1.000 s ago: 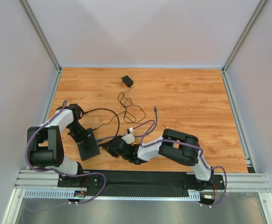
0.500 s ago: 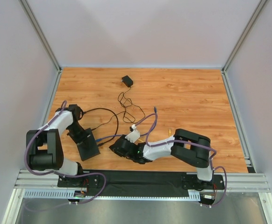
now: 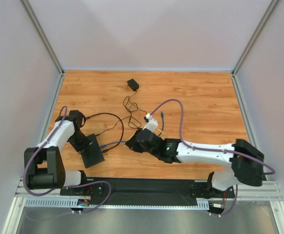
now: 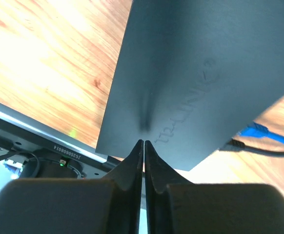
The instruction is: Pull the plug from the switch port
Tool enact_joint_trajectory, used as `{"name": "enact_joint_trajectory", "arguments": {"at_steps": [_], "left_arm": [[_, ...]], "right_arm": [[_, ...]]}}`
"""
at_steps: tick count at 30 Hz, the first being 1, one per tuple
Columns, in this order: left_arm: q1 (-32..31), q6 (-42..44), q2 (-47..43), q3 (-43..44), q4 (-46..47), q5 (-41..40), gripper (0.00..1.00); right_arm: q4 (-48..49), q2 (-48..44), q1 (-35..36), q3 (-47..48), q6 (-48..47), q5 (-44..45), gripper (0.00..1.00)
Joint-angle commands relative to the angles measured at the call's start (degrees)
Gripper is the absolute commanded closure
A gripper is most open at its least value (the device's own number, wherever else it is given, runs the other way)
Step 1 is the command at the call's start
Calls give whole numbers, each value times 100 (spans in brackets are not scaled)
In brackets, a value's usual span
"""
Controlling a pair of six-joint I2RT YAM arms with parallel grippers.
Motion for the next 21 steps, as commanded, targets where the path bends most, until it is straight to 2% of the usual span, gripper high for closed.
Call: {"name": "enact_joint_trajectory", "arguments": {"at_steps": [1,6,11,15,17,21], "left_arm": [[9,-108,-546,0,-79,-187,89],[0,-126,-1397,9,-219,50,67],[9,138,-2382,149,-53,419,38],[9,401,-3452,238,174,683,35],[1,611,-3850,194,490,929,28],[9,885,-4833,36,1001,1526,21]], "right_arm": [[-629,-914,-690,-407,-725,-300,100],[-1323,-1882,-1883,-549,-1357,-610,100],[-2026,-1787,-3106,21,-2351,-1242,100],[-2001,-1339,-4405,443,-3106,-1988,100],[-1992,-935,-4768,811,-3545,-2595,100],[-1588,-180,-5602,1252,-4241,-3629,100]]}}
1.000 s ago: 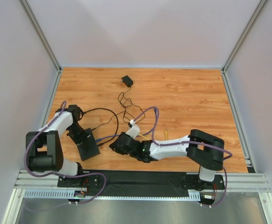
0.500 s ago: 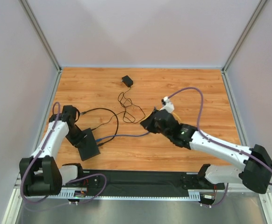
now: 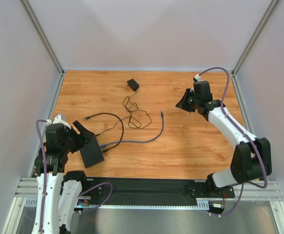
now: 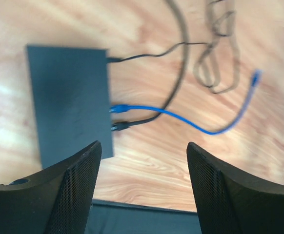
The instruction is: Pull the plug from the switch port
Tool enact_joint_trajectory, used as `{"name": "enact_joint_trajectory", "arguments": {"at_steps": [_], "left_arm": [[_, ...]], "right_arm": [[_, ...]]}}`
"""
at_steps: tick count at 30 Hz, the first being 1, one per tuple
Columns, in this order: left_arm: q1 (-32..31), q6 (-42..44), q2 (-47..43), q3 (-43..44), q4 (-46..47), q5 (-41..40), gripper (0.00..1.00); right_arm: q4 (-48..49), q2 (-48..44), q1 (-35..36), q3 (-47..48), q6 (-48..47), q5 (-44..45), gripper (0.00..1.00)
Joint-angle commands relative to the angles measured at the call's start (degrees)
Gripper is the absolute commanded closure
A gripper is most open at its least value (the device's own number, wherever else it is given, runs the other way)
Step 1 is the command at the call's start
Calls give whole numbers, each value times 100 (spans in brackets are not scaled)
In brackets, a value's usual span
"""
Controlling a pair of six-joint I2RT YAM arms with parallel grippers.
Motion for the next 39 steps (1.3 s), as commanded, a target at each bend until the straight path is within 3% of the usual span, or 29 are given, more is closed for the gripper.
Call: {"name": "enact_joint_trajectory", "arguments": {"at_steps": [1,5,6,9,11,20,24,26,27,31,33,39], "left_arm": [[1,457,-497,9,641,833,22],[9,615,-472,79,852,1221,22],[9,659,-332,62,914,1344,23],[9,659,64,79,1011,1696,23],[0,677,309,123,985,1688,24],[9,773,732,220,1081,1907,24],[1,966,803,360,959,1847,24],[9,1063,794,431,844,1724,24],[9,1081,794,448,827,1688,24],[1,1195,925,536,721,1662,24],[0,1300,1013,633,642,1601,24],[9,1389,1216,730,615,1311,24]], "right_arm": [[270,754,-564,601,-1037,-1475,100],[594,1591,-1196,1024,-1134,-2617,98],[621,1775,-1268,1224,-1204,-3238,97],[342,2391,-1409,1498,-1109,-3359,96],[340,2323,-1391,1289,-1073,-3411,96],[-10,1373,-1549,-512,-950,-2367,93],[-642,1285,-1585,-628,-1169,-885,81],[-784,1346,-1585,-567,-1248,-696,78],[-872,1329,-1585,-567,-1249,-539,67],[-916,899,-1585,-830,-1170,-152,42],[-1091,548,-1585,-1005,-1083,112,37],[-1338,-840,-1120,-1480,-714,149,35]]}}
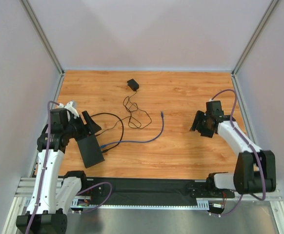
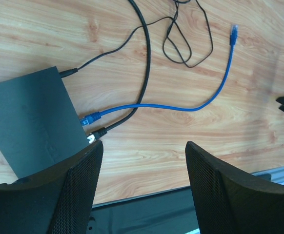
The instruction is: Pull the plug from the switch port
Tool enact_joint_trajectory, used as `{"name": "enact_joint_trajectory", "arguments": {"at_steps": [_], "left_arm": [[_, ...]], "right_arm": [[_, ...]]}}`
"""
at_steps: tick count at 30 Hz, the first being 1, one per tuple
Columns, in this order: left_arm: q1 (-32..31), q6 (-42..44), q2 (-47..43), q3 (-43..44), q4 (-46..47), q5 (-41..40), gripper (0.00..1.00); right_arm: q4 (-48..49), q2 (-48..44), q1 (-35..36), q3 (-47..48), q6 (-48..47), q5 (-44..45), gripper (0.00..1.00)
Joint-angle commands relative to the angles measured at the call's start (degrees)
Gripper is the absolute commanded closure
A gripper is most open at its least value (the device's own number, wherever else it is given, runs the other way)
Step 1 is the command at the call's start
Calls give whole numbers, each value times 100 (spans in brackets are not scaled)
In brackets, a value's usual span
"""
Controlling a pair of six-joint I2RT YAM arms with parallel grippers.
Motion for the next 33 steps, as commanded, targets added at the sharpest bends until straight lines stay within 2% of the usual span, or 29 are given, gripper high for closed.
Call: {"name": "enact_joint_trajectory", "arguments": {"at_steps": [1,4,8,10,14,17,19,21,22,26,29,30,31,33], "left_arm": [[9,180,71,181,-56,-220,24],[9,127,193,164,-64,-334,25],[9,92,440,207,-170,-414,27],[1,127,554,286,-301,-387,27],[9,136,432,304,-328,-290,28],[9,162,300,331,-363,-290,28],[9,171,256,339,-363,-282,28],[1,215,256,348,-381,-273,28],[0,241,273,348,-398,-264,28],[9,268,299,357,-407,-211,29],[0,268,291,375,-425,-211,29],[0,277,282,392,-425,-203,29],[0,277,282,401,-425,-220,29],[9,294,291,410,-442,-229,29]], "right_arm": [[-178,-811,602,-128,380,129,35],[-73,-1330,1148,-198,862,-187,35],[419,-1690,1519,-426,1426,-1064,36],[429,-1770,1493,-453,1532,-814,36],[-176,-1674,1405,-243,1497,397,37],[-353,-1525,1212,-190,1496,804,42],[-328,-1507,1045,-251,1549,753,46],[23,-1559,870,-470,1716,89,47],[564,-1603,799,-619,1769,-777,43],[1886,-1262,588,-1059,2340,-2839,36],[2579,-848,500,-1278,3243,-3675,35],[2965,-813,500,-1410,3942,-3869,35],[3908,-865,500,-1768,4445,-4114,34],[4417,-1170,499,-1990,5350,-4135,32]]}}
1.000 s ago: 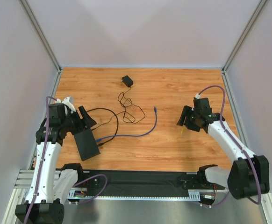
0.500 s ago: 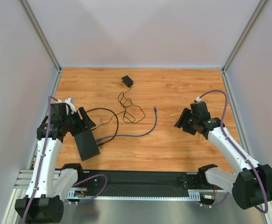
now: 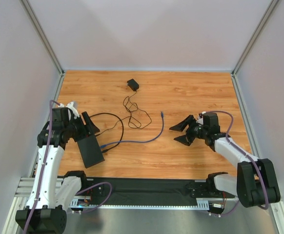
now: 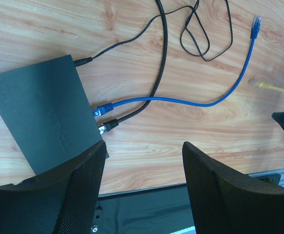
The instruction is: Pull the plug from the switch port
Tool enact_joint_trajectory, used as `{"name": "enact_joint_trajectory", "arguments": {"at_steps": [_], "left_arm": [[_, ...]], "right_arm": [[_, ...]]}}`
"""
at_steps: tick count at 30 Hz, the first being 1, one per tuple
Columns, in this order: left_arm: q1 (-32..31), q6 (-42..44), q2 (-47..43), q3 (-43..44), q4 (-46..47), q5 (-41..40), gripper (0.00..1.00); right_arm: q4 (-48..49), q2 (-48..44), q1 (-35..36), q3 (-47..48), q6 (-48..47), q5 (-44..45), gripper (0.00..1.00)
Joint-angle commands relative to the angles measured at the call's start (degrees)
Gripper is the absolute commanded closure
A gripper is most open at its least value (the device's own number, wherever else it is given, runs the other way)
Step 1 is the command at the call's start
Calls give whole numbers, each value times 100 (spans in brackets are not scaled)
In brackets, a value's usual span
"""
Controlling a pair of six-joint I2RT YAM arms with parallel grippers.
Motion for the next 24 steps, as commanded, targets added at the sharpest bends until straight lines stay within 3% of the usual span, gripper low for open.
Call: {"name": "enact_joint_trajectory", "arguments": {"at_steps": [1,2,4,6,7,10,14,20,21,23,24], "left_arm": [[1,154,-17,272,-86,49,29],[9,154,-17,281,-95,40,29],[1,181,-9,316,-112,40,29],[9,181,-17,333,-113,40,29],[9,163,-17,334,-104,40,29],[0,163,-17,307,-95,66,29],[1,172,-35,316,-130,66,29],[9,163,-105,281,-130,92,29],[1,172,-97,281,-139,110,29],[9,172,-88,298,-148,110,29],[9,155,-96,298,-148,128,29]], "right_arm": [[1424,-436,-42,-260,1873,-846,29],[1099,-559,-51,-182,1926,-740,26],[414,-823,-156,3,2328,-590,9],[847,-806,-471,-75,2926,-843,8],[1355,-771,-578,-119,3668,-1157,7],[1686,-605,-833,281,4273,-1423,1],[1639,-385,-1001,768,4456,-1635,0],[3097,-305,-992,646,5511,-1863,0],[3431,-296,-992,515,6105,-1864,0],[3681,-287,-1218,653,6007,-1854,0],[3419,-305,-1281,1072,5100,-1872,0]]}}
